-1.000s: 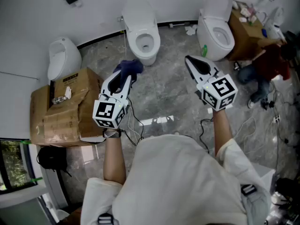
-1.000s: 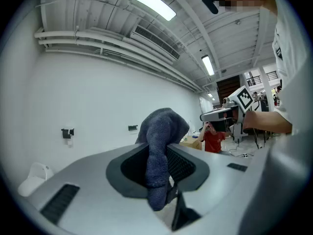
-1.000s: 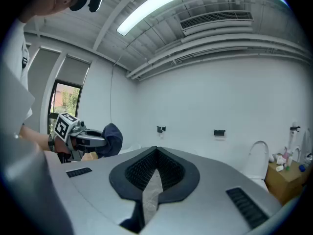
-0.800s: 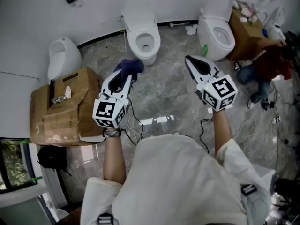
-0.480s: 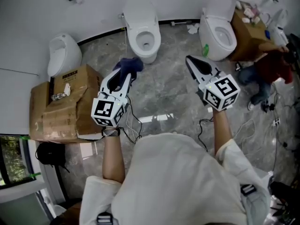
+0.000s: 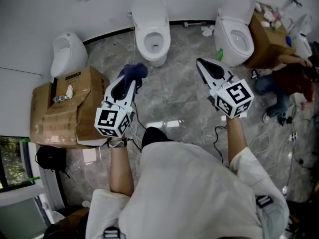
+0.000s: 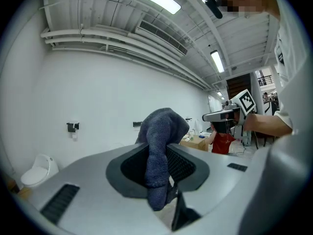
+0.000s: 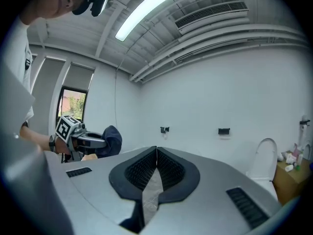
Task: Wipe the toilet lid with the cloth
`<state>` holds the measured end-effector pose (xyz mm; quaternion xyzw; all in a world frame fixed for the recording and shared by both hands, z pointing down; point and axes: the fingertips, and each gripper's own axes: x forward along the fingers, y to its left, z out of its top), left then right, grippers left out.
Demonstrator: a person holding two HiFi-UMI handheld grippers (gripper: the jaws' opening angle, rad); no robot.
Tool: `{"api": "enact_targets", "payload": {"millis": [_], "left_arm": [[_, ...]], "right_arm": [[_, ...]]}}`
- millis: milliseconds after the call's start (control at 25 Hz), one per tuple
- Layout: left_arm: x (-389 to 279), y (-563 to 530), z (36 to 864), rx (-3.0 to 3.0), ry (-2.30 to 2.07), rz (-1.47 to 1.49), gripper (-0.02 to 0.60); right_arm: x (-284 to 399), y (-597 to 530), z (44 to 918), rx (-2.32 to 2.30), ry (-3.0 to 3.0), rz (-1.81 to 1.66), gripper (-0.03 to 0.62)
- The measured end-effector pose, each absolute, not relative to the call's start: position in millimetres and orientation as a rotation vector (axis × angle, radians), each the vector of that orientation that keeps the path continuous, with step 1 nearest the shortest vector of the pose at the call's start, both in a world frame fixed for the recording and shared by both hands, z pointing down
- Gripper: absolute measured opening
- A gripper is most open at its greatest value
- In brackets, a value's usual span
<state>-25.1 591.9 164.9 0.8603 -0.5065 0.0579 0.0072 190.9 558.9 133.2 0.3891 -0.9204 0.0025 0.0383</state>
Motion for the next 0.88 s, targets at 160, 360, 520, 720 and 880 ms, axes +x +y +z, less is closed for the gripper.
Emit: {"api": "enact_targets", "payload": {"millis": [160,360,520,720,880], "left_arm": [[-30.6,567.2,164.7,2.686,-1.621,0.174,0.097],[-56.7,508.3,165.8,2.680,-1.648,0.130,0.097],[-75.8,439.5,174.8,2.670,-1.635,0.100,0.096],[-88.1,353.6,171.8,2.699,-1.595,0.108,0.095],[-107.7,295.6,169.2,2.706,-1.568,0.120,0.095]], "right_arm": [[193.5,531.2,137.8,1.214,-2.801,0.030,0.029],[184.2,477.2,149.3,1.229,-2.758,0.013,0.029],[170.6,418.3,151.3,1.253,-2.750,0.010,0.029],[146.0,336.8,148.7,1.289,-2.739,0.031,0.029],[119.7,278.7,139.5,1.294,-2.741,0.025,0.029]]}}
